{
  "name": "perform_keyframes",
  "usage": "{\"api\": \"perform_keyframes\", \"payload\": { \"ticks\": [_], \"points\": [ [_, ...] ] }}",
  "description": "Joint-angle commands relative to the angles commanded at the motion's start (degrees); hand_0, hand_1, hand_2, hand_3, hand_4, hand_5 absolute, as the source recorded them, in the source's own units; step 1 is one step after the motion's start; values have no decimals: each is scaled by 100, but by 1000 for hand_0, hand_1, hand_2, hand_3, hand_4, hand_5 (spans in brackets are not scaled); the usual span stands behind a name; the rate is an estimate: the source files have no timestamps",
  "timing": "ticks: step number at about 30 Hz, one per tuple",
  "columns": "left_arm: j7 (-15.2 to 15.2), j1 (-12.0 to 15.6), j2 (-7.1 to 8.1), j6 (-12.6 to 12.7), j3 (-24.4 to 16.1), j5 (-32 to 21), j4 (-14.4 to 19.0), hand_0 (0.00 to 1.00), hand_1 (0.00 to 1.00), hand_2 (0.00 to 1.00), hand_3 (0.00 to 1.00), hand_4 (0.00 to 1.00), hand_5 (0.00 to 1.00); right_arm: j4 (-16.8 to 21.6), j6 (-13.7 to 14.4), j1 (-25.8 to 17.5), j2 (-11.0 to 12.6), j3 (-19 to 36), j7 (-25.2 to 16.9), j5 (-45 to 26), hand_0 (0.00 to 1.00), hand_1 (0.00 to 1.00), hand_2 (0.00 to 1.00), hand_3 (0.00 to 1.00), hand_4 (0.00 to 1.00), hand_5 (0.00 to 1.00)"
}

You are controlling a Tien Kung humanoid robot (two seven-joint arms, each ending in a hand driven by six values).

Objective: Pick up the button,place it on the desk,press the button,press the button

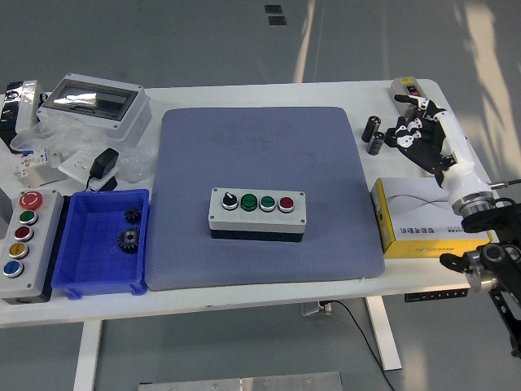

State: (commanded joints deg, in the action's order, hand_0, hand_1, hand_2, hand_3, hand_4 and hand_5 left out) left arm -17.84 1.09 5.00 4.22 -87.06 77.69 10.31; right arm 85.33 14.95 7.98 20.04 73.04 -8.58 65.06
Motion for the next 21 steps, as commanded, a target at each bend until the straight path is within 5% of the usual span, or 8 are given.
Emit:
{"api": "perform_keyframes", "payload": {
  "ticks": [2, 3, 8, 9, 14, 15, 21],
  "points": [
    [4, -1, 0, -1, 0, 2, 0, 633, 593, 547, 592, 609, 196, -74, -10, -73, -56, 81, -168, -200, 26, 120, 266, 713, 341, 24],
    [7, -4, 0, -2, 0, 4, 0, 633, 595, 546, 592, 609, 196, -108, -8, -107, -84, 122, -267, -318, 186, 321, 464, 714, 431, 131],
    [29, -34, 2, -16, 4, 27, 0, 633, 595, 546, 592, 609, 196, -158, 42, -153, -177, 254, -582, -629, 186, 321, 464, 714, 431, 131],
    [31, -38, 4, -17, 5, 30, 0, 633, 594, 546, 594, 609, 197, -157, 55, -153, -187, 268, -611, -655, 554, 666, 690, 696, 594, 252],
    [26, -54, 22, -23, -11, 65, 0, 633, 594, 546, 594, 609, 197, -137, 110, -136, -202, 282, -716, -691, 554, 666, 690, 696, 594, 252],
    [24, -57, 30, -23, -10, 66, 0, 633, 594, 547, 596, 609, 197, -125, 134, -127, -201, 273, -724, -656, 778, 761, 787, 783, 773, 431],
    [10, -70, 72, -30, -23, 97, 0, 633, 596, 547, 596, 610, 197, -182, 237, -108, -218, 217, -663, -611, 798, 781, 808, 797, 824, 489]
  ]
}}
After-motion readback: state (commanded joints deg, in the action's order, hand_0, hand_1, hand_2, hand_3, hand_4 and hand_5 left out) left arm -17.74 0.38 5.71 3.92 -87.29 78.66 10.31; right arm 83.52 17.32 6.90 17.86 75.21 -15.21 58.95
